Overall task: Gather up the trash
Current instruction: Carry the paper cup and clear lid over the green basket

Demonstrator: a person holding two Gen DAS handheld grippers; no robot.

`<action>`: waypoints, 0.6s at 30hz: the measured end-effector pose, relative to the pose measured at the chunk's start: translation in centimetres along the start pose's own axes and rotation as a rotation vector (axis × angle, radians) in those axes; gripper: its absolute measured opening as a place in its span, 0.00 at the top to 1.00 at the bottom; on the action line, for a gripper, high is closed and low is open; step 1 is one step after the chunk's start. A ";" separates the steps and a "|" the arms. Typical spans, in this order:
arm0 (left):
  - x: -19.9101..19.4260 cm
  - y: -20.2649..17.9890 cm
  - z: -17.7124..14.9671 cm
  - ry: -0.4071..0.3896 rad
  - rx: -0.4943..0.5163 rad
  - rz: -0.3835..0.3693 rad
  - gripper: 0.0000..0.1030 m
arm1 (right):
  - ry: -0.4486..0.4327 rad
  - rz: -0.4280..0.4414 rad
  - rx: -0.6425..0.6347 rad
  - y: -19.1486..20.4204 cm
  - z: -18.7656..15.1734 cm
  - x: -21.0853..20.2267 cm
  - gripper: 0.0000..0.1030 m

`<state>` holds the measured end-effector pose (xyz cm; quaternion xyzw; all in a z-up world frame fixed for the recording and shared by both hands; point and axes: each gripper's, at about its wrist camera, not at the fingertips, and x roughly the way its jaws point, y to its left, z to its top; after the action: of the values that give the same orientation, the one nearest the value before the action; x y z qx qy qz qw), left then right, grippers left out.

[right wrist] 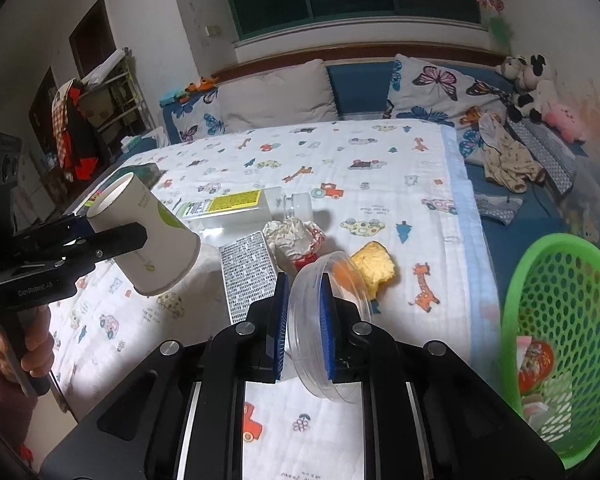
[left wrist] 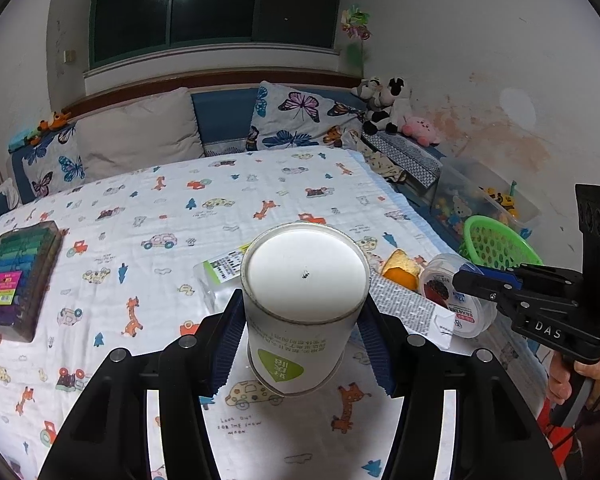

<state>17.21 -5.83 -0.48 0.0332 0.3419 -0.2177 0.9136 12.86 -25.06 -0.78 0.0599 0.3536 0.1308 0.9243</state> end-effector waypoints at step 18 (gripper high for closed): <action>1.1 -9.1 2.8 0.001 0.108 -0.152 0.48 | -0.114 -0.114 0.197 -8.7 -1.7 -8.2 0.85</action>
<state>15.85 -15.04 1.71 0.0566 0.3319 -0.3046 0.8910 7.56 -35.74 1.41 0.1376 0.3145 0.0390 0.9384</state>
